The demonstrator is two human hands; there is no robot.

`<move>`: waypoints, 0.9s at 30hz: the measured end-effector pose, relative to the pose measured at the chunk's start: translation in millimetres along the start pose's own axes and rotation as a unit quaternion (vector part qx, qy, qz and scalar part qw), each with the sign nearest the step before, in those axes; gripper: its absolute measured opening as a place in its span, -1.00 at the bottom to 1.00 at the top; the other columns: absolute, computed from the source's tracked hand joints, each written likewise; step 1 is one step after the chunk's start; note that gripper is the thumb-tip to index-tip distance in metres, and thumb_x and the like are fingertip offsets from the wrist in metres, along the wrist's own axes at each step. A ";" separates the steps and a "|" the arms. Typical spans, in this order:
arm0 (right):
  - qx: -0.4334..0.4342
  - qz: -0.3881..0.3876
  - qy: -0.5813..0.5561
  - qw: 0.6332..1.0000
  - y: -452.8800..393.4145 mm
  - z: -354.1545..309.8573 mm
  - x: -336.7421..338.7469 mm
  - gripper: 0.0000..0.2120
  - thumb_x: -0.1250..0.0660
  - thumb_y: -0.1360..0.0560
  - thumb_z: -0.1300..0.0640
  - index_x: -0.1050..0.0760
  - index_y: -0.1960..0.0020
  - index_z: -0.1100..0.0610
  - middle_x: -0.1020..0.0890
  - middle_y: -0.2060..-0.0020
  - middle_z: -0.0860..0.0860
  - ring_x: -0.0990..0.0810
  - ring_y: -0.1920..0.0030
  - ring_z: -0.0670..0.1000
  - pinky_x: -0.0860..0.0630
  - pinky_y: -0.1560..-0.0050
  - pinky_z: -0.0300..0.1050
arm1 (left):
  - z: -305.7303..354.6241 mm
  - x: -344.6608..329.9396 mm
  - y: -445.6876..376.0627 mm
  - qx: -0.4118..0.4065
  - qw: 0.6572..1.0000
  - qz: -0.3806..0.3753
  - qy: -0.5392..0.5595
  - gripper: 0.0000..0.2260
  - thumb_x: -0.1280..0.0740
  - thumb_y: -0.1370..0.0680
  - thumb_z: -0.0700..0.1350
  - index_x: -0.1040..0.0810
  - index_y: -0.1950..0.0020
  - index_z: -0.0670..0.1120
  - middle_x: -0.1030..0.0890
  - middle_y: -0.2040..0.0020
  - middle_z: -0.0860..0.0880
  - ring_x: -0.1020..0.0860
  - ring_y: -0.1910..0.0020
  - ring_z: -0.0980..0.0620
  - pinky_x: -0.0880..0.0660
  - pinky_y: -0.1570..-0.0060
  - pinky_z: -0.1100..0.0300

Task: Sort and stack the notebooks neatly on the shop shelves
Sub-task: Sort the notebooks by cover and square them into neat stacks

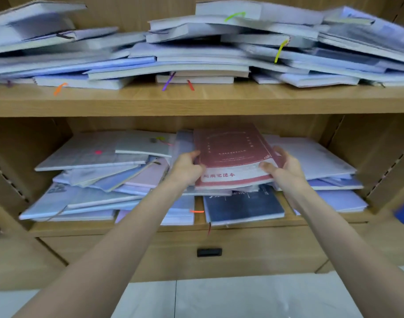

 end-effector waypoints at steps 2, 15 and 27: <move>0.005 0.027 0.007 1.000 -8.3 -2.0 9.0 -0.48 -0.32 -0.51 0.25 -0.26 -0.42 0.10 -0.54 -0.21 0.07 -0.55 -0.15 0.10 -0.47 -0.22 0.04 | 2.4 -11.4 -4.8 -0.025 0.991 -0.031 -0.125 -0.56 -0.26 -0.54 -0.23 -0.32 -0.43 -0.15 -0.43 -0.35 -0.07 -0.38 -0.34 -0.02 -0.27 -0.18 0.35; 0.056 -0.030 0.281 0.958 -16.9 8.1 56.6 -0.55 -0.41 -0.45 0.10 -0.44 -0.29 0.20 -0.48 -0.25 0.12 -0.45 -0.22 0.10 -0.36 -0.11 -0.12 | 25.7 -73.1 -8.7 -0.122 0.901 -0.117 -0.399 -0.29 -0.35 -0.42 0.23 -0.26 -0.43 -0.11 -0.18 -0.48 -0.20 -0.06 -0.46 -0.19 -0.10 -0.42 0.05; 0.073 -0.044 0.339 0.937 -17.3 24.8 69.4 -0.58 -0.33 -0.47 0.24 -0.42 -0.33 0.19 -0.47 -0.31 0.08 -0.42 -0.30 0.08 -0.32 -0.24 -0.14 | 51.4 -66.4 5.5 -0.317 0.789 0.055 -0.523 -0.46 -0.06 -0.54 0.26 -0.57 -0.06 -0.16 -0.61 -0.03 -0.07 -0.61 0.05 -0.07 -0.53 0.26 0.10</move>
Point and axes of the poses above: each hand's wrist, its own y-axis away from the middle knuckle, its own x-axis out of the back of the hand, z = x × y, the point moved 9 cm from there along -y, towards the middle knuckle
